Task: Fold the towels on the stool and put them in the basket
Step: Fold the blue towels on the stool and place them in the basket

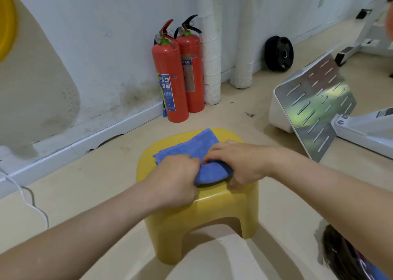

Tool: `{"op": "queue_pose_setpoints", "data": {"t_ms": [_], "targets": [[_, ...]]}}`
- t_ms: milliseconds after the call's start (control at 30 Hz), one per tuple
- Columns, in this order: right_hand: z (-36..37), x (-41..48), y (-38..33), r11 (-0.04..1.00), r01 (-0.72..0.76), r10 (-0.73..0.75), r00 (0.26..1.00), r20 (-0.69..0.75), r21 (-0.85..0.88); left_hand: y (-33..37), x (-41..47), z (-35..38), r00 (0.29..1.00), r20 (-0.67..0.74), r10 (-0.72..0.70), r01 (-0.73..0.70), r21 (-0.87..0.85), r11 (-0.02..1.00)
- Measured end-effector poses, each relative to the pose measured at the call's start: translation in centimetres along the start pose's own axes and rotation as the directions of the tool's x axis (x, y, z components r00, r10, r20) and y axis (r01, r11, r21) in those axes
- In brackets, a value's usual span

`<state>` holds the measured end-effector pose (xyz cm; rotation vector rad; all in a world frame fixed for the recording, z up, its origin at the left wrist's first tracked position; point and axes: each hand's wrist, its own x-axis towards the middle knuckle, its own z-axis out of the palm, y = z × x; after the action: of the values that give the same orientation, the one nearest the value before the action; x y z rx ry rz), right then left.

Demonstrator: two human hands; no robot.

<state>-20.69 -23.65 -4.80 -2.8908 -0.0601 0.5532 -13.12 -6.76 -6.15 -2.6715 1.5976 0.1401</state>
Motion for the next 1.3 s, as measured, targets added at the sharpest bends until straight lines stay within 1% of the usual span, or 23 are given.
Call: {"op": "queue_pose_setpoints", "data": {"t_ms": [67,133,200,267,333,400,467,533,600,633,667,733,800,867,934,967,1034,1067,1100,1134,1167,1234,1300], "targets": [[0.6,0.0,-0.2,0.999,0.039,-0.038,0.992,-0.12,0.003,-0.9,0.2,-0.7,0.997,0.051,-0.055,0.06,-0.11,0.992],[0.1,-0.6,-0.6,0.997,0.046,-0.035,0.986,-0.161,0.065,-1.7,0.0,-1.6,0.984,0.134,-0.117,0.151,-0.282,0.947],[-0.6,-1.0,-0.8,0.982,0.03,-0.006,0.991,-0.132,0.186,-2.7,-0.4,-2.5,0.956,0.238,-0.168,0.265,-0.47,0.842],[-0.9,-0.9,-0.7,0.954,0.017,0.02,0.993,-0.12,0.299,-4.0,-0.7,-3.0,0.926,0.327,-0.187,0.358,-0.608,0.709],[-0.9,-0.5,-0.3,0.915,-0.01,0.072,0.988,-0.14,0.403,-5.2,-0.6,-2.9,0.912,0.372,-0.173,0.399,-0.711,0.579],[-0.7,0.0,0.3,0.886,-0.035,0.131,0.975,-0.179,0.462,-6.2,-0.2,-2.5,0.91,0.378,-0.173,0.413,-0.779,0.471],[-0.2,0.5,0.8,0.867,-0.038,0.186,0.95,-0.251,0.497,-6.7,0.0,-2.0,0.91,0.368,-0.191,0.415,-0.817,0.4],[0.6,1.3,1.1,0.846,-0.032,0.242,0.912,-0.33,0.533,-7.1,0.2,-1.3,0.904,0.373,-0.21,0.425,-0.835,0.349],[1.4,2.2,1.1,0.846,-0.045,0.291,0.874,-0.389,0.531,-7.2,0.6,-0.6,0.9,0.354,-0.256,0.425,-0.842,0.332],[1.7,2.8,1.0,0.853,-0.06,0.311,0.856,-0.413,0.519,-7.1,0.8,-0.3,0.899,0.319,-0.299,0.415,-0.839,0.353],[1.9,3.2,0.9,0.858,-0.074,0.329,0.839,-0.433,0.508,-6.9,1.0,0.1,0.897,0.263,-0.354,0.402,-0.821,0.406],[2.1,3.8,0.8,0.861,-0.104,0.36,0.815,-0.453,0.497,-6.2,1.2,1.0,0.882,0.077,-0.465,0.366,-0.734,0.573],[2.2,4.2,0.7,0.866,-0.123,0.369,0.811,-0.454,0.485,-5.8,1.1,1.6,0.862,-0.126,-0.491,0.334,-0.588,0.737],[1.9,4.4,0.6,0.881,-0.155,0.372,0.811,-0.451,0.448,-6.2,0.8,2.4,0.87,-0.232,-0.436,0.299,-0.455,0.839],[1.3,4.3,0.5,0.903,-0.187,0.364,0.812,-0.456,0.387,-7.1,0.6,2.8,0.879,-0.315,-0.359,0.226,-0.388,0.894],[1.1,4.3,0.5,0.918,-0.195,0.349,0.81,-0.472,0.345,-7.4,0.6,2.8,0.876,-0.392,-0.281,0.137,-0.358,0.924],[0.7,4.3,-0.1,0.955,-0.173,0.279,0.792,-0.543,0.239,-7.3,0.6,2.6,0.87,-0.49,-0.058,-0.041,-0.189,0.981],[0.7,4.5,-0.5,0.978,-0.155,0.209,0.792,-0.574,0.143,-7.3,0.7,2.6,0.872,-0.487,0.048,-0.099,-0.079,0.992],[0.8,4.8,-0.9,0.99,-0.136,0.133,0.808,-0.575,0.037,-7.2,0.8,2.5,0.895,-0.432,0.112,-0.134,-0.02,0.991],[1.0,5.0,-1.4,0.992,-0.114,0.07,0.828,-0.556,-0.045,-7.1,0.8,2.2,0.927,-0.357,0.111,-0.129,-0.028,0.991],[1.1,5.2,-1.7,0.992,-0.097,0.04,0.846,-0.532,-0.08,-7.3,0.6,1.9,0.954,-0.287,0.082,-0.106,-0.069,0.992],[0.6,4.9,-1.9,0.996,-0.079,0.056,0.879,-0.474,-0.029,-7.7,0.4,1.9,0.98,-0.189,0.062,-0.083,-0.107,0.991],[0.2,4.3,-2.0,0.996,-0.094,0.086,0.931,-0.355,-0.004,-7.4,0.1,1.8,0.984,-0.157,0.084,-0.087,-0.014,0.996]]}}
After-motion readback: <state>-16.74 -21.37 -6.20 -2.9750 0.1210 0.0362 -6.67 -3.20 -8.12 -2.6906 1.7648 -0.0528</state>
